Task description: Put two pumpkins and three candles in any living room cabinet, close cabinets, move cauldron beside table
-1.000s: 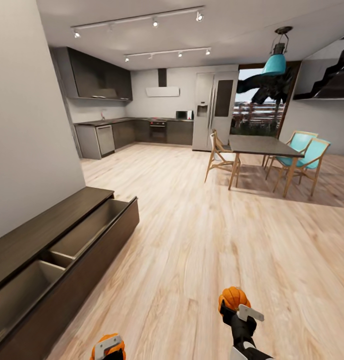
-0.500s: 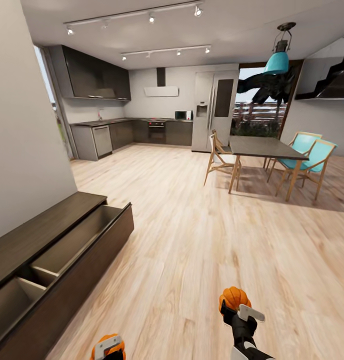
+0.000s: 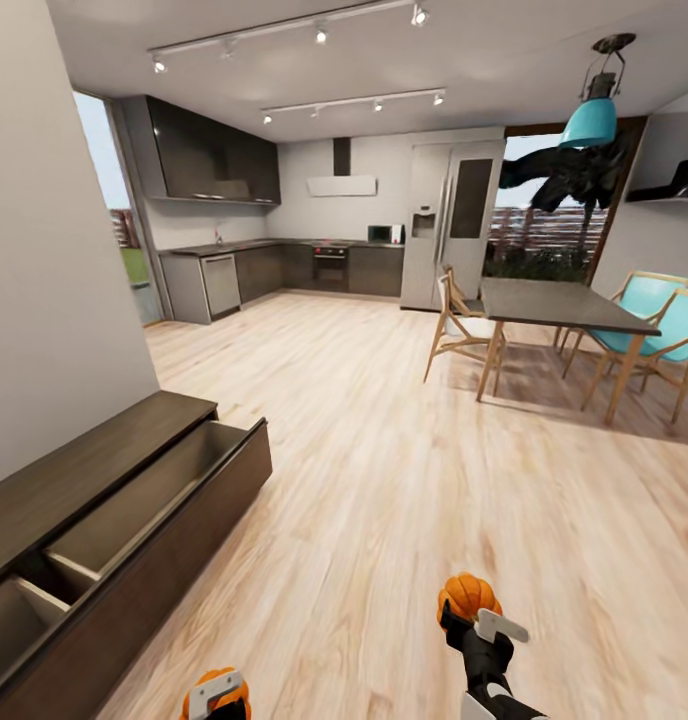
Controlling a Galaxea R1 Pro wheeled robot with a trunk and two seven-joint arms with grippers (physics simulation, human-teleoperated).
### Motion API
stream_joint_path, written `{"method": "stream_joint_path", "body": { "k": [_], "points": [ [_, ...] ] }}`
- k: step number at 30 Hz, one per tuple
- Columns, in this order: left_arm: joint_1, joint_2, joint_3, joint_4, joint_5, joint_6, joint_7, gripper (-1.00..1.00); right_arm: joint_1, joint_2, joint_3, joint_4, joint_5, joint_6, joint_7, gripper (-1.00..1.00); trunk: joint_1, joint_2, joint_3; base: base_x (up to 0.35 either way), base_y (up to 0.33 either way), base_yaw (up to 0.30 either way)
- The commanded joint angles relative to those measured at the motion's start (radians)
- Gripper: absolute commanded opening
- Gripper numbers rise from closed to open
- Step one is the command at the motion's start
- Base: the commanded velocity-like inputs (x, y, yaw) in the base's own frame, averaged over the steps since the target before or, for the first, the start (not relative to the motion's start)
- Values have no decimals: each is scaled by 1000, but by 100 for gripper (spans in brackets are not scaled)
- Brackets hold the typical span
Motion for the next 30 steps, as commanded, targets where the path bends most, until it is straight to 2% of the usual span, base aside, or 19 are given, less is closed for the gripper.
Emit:
{"method": "stream_joint_path", "body": {
  "k": [1, 15, 30],
  "points": [
    [-1, 0, -10, 0, 3, -3, 9, -100, -1, 0, 7, -1, 1, -1, -5, -100, 0, 0, 0, 321, -150, 198],
    [-1, 1, -9, 0, 4, -4, 10, -100, -1, -1, 7, -1, 1, -1, -5, -100, 0, 0, 16, 316, -172, 168],
    [-1, 1, -9, 0, 5, -4, 10, -100, 0, -4, 7, -1, 1, -1, -5, -100, 0, 0, 29, 303, -193, 227]
  ]
}}
